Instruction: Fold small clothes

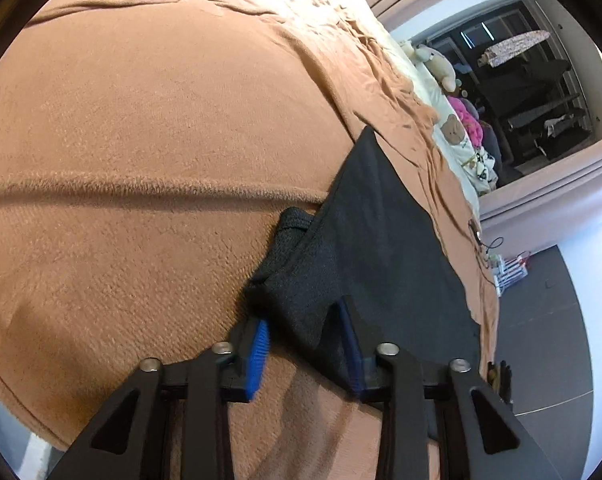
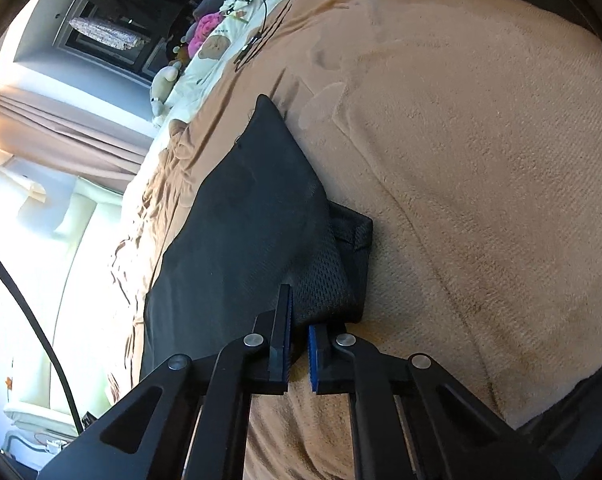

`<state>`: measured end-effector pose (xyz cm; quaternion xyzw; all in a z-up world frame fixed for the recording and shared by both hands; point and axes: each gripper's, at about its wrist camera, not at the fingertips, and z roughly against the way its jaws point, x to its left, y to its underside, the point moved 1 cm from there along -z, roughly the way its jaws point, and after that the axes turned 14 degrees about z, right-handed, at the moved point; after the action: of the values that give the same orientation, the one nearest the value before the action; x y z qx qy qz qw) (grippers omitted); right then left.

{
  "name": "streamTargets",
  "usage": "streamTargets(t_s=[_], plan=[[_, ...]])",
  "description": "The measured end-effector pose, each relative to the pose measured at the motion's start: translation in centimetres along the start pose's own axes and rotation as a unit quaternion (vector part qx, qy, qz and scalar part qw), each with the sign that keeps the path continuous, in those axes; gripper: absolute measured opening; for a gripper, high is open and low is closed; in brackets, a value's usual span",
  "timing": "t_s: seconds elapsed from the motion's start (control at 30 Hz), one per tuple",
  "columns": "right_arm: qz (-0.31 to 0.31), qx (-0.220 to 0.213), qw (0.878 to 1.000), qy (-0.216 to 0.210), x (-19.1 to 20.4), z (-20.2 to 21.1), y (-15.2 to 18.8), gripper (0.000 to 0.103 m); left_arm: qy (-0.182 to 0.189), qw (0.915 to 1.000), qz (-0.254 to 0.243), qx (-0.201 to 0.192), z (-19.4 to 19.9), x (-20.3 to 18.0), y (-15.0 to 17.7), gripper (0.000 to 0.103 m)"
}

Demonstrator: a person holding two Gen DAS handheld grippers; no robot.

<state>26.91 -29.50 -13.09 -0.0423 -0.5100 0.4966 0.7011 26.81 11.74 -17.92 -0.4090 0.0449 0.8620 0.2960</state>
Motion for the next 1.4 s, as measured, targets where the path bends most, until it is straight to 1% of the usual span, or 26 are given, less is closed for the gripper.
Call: streamTargets(t_s=[0.03,0.1,0.2,0.3,0.5,0.63,0.7,0.73,0.8,0.9,0.97,1.1,1.27,1.4], plan=[[0.0,-0.001,1.0,0.001,0.1,0.1,0.1,0.002,-0.007,1.0,0.003,-0.001,-0.1,0.3,-0.2,0.008],[0.002,-0.006,1.0,-0.002,0.1,0.3,0.1,0.001,0.003,1.0,0.007,0.001,-0.1,0.5,-0.4,0.005],[0.004,-0.018,1.0,-0.001,0.4,0.9,0.1,0.0,0.01,0.9999,-0.002,-0.009,0.7,0.4,-0.3,0.004],[0.003,-0.022,1.0,-0.002,0.5,1.3,0.2,0.0,0.022,0.9996,0.006,-0.016,1.8,0.3,-0.4,0.003],[0.004,-0.016,1.0,-0.001,0.2,2.5,1.3,0.0,0.03,0.9994,0.012,-0.011,3.5,0.7,0.3,0.003],[0.013,0.001,1.0,-0.004,-0.3,3.1,1.5,0.001,0.032,0.9994,0.014,-0.005,3.5,1.0,0.2,0.003],[0.022,0.017,1.0,0.014,-0.5,3.7,1.5,0.001,0.03,0.9995,0.013,-0.001,3.2,1.1,0.2,0.003],[0.024,0.015,0.999,0.021,-0.5,4.1,1.3,0.001,0.029,0.9995,0.014,0.0,3.0,1.1,0.2,0.003],[0.034,0.009,0.999,0.022,-0.3,5.3,1.0,0.001,0.031,0.9994,0.017,0.004,2.7,1.1,0.2,0.003],[0.062,-0.011,0.997,0.037,0.7,7.4,0.7,0.002,0.037,0.9991,0.02,0.006,2.5,1.2,0.2,0.003],[0.099,-0.018,0.993,0.054,2.0,8.5,0.5,0.001,0.042,0.9989,0.021,0.008,2.4,1.2,0.0,0.003],[0.146,-0.019,0.988,0.052,5.1,9.3,1.1,0.002,0.052,0.9982,0.026,0.01,2.5,1.6,0.1,0.003],[0.201,0.011,0.979,0.04,8.9,7.2,2.4,0.001,0.059,0.9977,0.031,0.015,2.3,2.1,0.1,0.003],[0.23,0.04,0.972,0.027,11.3,4.8,2.7,0.001,0.069,0.9969,0.034,0.019,2.4,2.3,0.0,0.003]])
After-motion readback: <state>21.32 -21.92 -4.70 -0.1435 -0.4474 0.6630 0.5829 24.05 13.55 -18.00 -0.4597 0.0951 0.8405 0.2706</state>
